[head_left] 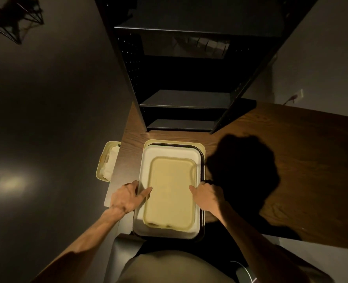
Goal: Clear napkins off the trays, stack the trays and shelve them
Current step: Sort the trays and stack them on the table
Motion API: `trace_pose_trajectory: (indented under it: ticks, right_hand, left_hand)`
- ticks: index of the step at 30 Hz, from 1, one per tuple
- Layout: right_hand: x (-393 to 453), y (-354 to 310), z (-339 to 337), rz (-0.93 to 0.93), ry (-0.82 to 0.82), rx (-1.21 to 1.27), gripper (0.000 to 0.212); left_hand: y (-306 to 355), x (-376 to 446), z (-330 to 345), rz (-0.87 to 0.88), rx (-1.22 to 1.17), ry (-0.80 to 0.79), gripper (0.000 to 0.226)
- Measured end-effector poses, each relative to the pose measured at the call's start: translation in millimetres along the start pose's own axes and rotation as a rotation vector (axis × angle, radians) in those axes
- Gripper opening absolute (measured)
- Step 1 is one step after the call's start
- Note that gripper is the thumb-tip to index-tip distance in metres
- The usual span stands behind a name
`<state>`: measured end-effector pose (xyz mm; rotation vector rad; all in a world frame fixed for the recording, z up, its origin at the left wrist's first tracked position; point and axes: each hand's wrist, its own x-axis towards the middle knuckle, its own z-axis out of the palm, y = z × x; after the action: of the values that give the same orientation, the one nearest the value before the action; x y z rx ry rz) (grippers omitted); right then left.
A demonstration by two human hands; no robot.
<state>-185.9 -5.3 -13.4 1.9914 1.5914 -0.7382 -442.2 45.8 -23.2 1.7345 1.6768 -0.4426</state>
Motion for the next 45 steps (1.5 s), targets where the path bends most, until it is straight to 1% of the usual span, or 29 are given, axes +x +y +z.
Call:
trace_pose_trajectory:
  ticks: [2,4,8,9,12,14,16,19,20,21,23,26,28,31,32,34,35,37,38,39,40,42,43,44,45]
  right_hand:
    - [3.0,-1.0,-2.4,0.003,0.025,-0.022,0.058]
    - [6.2,-2.9,-0.5,0.012,0.002,-0.008,0.058]
    - [8.2,-5.2,5.9,0.096,-0.054,0.134,0.062]
    - [8.2,-4.4,7.2,0.130,-0.064,0.227,0.062]
    - [6.2,1.4,10.7,0.204,-0.090,0.540,0.067]
    - [3.2,1.5,13.2,0.246,-0.112,0.673,0.070]
    - [-1.7,-2.3,16.1,0.260,-0.088,0.718,0.067]
    - [-7.2,-12.5,14.4,0.297,-0.020,0.749,0.056]
    - [-6.1,-15.9,13.8,0.320,-0.009,0.771,0.059]
    - [-5.0,-18.6,13.4,0.355,-0.026,0.833,0.067]
    - [0.0,-21.0,13.4,0.422,-0.082,1.026,0.085]
    - [3.1,-19.6,10.0,0.465,-0.171,1.241,0.106]
    - [2.2,-16.7,7.1,0.457,-0.165,1.245,0.114]
    - [-4.0,-18.8,7.7,0.430,-0.122,1.163,0.129]
    - [-5.2,-20.3,9.3,0.411,-0.103,1.167,0.131]
    - [-6.4,-25.1,8.5,0.345,-0.148,1.279,0.130]
    - [-5.7,-28.5,5.8,0.340,-0.153,1.302,0.136]
    - [9.4,-27.5,20.9,0.355,-0.102,1.287,0.153]
    - [13.9,-27.1,25.5,0.350,-0.067,1.289,0.152]
    - [11.6,-26.2,22.7,0.355,-0.054,1.291,0.146]
    - [1.4,-25.4,10.9,0.330,-0.028,1.332,0.131]
    - [-11.6,-19.1,-5.4,0.253,-0.022,1.488,0.082]
    - [-15.2,-14.3,-12.7,0.177,-0.069,1.560,0.070]
    - [-15.8,-8.5,-18.9,0.112,-0.085,1.624,0.070]
    - [-17.3,-4.5,-28.8,0.080,-0.075,1.640,0.065]
  left_hand:
    - [3.2,2.6,-0.5,0.000,0.045,0.002,0.062]
    - [3.8,3.6,-1.0,-0.003,0.064,-0.028,0.063]
    - [6.4,3.2,-5.0,-0.020,0.041,-0.089,0.064]
    - [6.8,3.4,-5.8,-0.029,0.005,-0.085,0.062]
    - [8.4,2.9,-6.2,-0.080,-0.262,-0.093,0.060]
    - [10.5,3.9,-4.4,-0.090,-0.317,-0.093,0.058]
    - [13.3,4.0,-2.8,-0.101,-0.311,-0.078,0.054]
    - [13.0,8.0,-2.1,-0.128,-0.381,-0.083,0.047]
    - [12.4,9.4,-2.2,-0.143,-0.426,-0.091,0.040]
    - [12.3,10.1,-2.6,-0.157,-0.476,-0.099,0.031]
    - [13.9,10.9,-3.5,-0.176,-0.542,-0.102,0.018]
    - [14.6,11.1,-3.9,-0.207,-0.601,-0.103,0.015]
    - [11.1,11.2,-2.6,-0.230,-0.632,-0.101,0.021]
    - [7.7,10.3,0.9,-0.271,-0.681,-0.070,0.031]
    - [8.9,9.1,1.0,-0.286,-0.712,-0.060,0.036]
    - [11.4,5.8,0.9,-0.318,-0.765,-0.044,0.051]
    - [10.8,5.2,1.3,-0.333,-0.784,-0.043,0.059]
    - [10.3,1.2,0.8,-0.332,-0.814,-0.038,0.070]
    - [11.4,-1.2,0.2,-0.329,-0.829,-0.023,0.070]
    - [12.9,-4.9,-2.0,-0.321,-0.849,0.004,0.065]
    - [16.7,-10.0,-5.4,-0.293,-0.883,0.048,0.055]
    - [21.6,-19.0,-13.9,-0.243,-0.972,0.107,0.036]
    - [23.2,-23.9,-19.9,-0.212,-1.018,0.110,0.035]
    - [23.6,-28.7,-27.0,-0.183,-1.055,0.104,0.042]
    - [22.9,-33.2,-34.9,-0.169,-1.068,0.089,0.054]
